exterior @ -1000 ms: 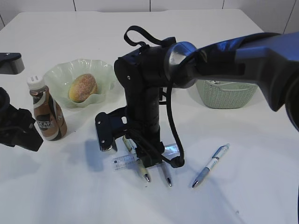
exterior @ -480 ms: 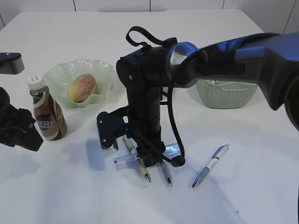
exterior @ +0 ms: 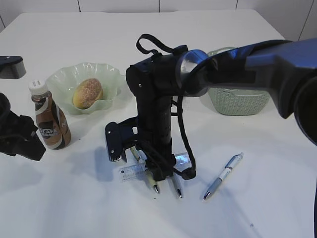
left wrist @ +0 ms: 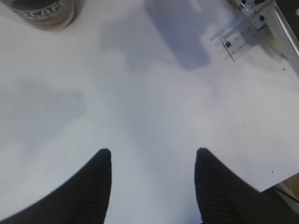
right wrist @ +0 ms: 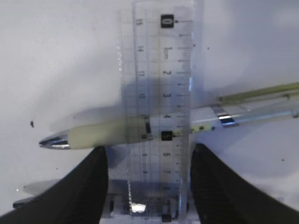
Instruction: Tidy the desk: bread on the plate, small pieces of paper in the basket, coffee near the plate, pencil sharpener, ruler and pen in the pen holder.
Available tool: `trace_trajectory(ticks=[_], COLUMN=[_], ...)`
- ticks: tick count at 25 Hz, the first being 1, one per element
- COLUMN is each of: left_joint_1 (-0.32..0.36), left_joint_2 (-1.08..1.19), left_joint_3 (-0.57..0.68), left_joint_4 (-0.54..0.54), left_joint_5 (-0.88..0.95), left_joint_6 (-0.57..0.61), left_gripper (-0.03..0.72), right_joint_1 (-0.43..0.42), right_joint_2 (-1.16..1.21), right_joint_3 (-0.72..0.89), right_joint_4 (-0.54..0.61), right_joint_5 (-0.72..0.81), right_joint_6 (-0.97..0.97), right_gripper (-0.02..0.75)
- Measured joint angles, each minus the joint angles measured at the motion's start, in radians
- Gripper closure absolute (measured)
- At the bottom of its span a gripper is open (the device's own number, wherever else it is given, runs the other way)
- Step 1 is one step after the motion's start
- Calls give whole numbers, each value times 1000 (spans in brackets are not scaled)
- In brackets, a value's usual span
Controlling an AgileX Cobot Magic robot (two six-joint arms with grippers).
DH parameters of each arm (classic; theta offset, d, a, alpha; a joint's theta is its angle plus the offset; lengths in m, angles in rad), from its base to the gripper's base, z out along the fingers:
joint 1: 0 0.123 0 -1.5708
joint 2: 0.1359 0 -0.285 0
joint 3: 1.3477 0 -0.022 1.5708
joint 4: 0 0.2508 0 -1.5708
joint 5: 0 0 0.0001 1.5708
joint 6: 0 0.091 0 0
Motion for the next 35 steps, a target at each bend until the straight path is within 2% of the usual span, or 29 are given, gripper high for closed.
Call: trace_trajectory(ticks=[6, 8, 11, 16, 31, 35], left_joint_1=[0, 0, 0, 0, 0, 0], left_joint_2=[0, 0, 0, 0, 0, 0], left_joint_3=[0, 0, 0, 0, 0, 0], left_joint_4=[0, 0, 0, 0, 0, 0], left_joint_5=[0, 0, 0, 0, 0, 2], left_joint_6=[0, 0, 0, 0, 0, 0], left_gripper=[288, 288, 288, 288, 288, 288], right_joint_1=[0, 0, 0, 0, 0, -23], right_joint_2=[7, 7, 7, 7, -82, -135], right_joint_3=[0, 0, 0, 0, -2, -2], right_joint_4=[0, 0, 0, -17, -24, 104], right_joint_5=[-3, -5, -5, -1, 10, -52], right_joint_6=[-2, -2, -3, -5, -8, 3], right_gripper=[297, 330, 425, 461, 466, 467])
